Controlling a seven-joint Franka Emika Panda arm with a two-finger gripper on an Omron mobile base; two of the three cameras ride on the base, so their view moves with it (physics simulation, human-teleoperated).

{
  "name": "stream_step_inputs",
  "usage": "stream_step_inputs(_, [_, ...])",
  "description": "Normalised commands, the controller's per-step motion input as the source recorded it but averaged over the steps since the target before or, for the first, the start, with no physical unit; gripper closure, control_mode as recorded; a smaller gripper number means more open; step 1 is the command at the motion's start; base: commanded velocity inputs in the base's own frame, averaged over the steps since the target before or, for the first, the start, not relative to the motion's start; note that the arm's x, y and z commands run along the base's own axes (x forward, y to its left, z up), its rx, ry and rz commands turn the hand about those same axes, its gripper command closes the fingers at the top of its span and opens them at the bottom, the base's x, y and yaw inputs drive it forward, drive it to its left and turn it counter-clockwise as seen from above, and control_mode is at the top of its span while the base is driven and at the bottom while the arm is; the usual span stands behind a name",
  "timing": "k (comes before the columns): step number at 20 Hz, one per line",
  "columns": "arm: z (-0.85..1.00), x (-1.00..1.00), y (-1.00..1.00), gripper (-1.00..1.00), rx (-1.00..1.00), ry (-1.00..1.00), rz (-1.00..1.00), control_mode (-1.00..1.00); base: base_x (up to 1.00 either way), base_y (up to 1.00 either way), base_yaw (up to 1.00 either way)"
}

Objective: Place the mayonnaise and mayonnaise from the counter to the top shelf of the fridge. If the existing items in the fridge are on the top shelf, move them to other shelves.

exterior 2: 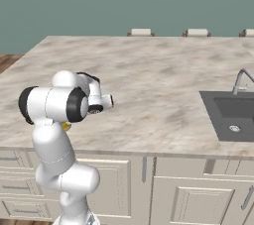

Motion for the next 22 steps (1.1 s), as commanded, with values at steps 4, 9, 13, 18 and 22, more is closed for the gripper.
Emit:
stream_step_inputs(4, [0.00, 0.00, 0.00, -1.00, 0.00, -0.01, 0.00, -1.00, 0.00, 0.00, 0.00])
stream_step_inputs(9, [0.00, 0.00, 0.07, -1.00, 0.00, -0.01, 0.00, -1.00, 0.00, 0.00, 0.00])
stream_step_inputs(13, [0.00, 0.00, 0.06, -1.00, 0.00, 0.00, 0.00, -1.00, 0.00, 0.00, 0.00])
stream_step_inputs(18, [0.00, 0.00, 0.08, 1.00, 0.00, 0.00, 0.00, -1.00, 0.00, 0.00, 0.00])
stream_step_inputs(22, [0.00, 0.00, 0.00, 1.00, 0.00, 0.00, 0.00, -1.00, 0.00, 0.00, 0.00])
